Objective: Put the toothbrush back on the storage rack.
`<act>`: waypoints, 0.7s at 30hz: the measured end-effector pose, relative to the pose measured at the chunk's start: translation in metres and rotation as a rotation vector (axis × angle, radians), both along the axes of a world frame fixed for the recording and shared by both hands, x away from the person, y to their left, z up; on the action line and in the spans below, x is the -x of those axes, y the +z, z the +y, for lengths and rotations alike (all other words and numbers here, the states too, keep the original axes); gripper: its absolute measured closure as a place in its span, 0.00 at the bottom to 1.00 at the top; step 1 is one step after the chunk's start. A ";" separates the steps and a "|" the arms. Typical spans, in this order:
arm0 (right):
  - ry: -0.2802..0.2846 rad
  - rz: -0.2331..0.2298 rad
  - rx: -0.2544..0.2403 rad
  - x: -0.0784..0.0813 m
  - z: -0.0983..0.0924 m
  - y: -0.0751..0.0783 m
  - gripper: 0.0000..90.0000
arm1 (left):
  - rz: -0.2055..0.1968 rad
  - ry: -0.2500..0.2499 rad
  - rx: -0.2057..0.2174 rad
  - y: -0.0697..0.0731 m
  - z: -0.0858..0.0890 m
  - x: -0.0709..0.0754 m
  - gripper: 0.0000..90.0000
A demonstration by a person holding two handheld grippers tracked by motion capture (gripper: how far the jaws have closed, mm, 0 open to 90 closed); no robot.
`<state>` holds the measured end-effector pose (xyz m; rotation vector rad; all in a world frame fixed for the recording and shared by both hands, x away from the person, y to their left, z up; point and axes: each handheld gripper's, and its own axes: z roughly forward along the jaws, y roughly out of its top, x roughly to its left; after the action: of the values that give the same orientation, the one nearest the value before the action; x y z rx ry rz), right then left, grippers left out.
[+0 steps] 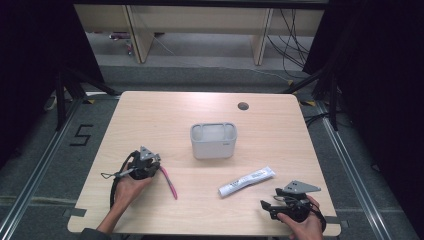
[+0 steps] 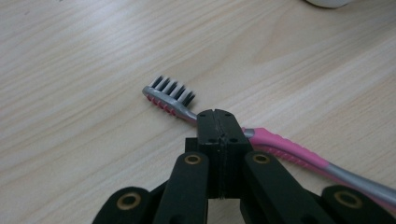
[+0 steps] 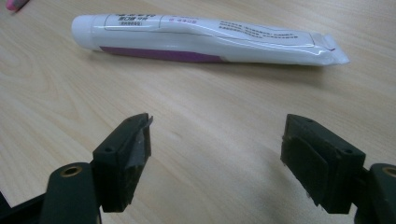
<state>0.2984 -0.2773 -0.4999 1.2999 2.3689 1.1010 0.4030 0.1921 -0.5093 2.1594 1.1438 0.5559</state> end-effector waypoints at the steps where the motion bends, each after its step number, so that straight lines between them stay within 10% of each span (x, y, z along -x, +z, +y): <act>1: 0.000 0.001 -0.001 0.000 0.000 0.000 0.28 | 0.003 -0.004 -0.003 0.000 -0.002 -0.001 0.99; 21: 0.004 -0.025 0.018 -0.001 -0.003 0.001 0.28 | 0.014 -0.028 0.001 0.002 -0.028 -0.012 0.99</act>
<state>0.2990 -0.2801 -0.4987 1.2691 2.3590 1.0881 0.4150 0.1645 -0.5074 2.1782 1.1197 0.5290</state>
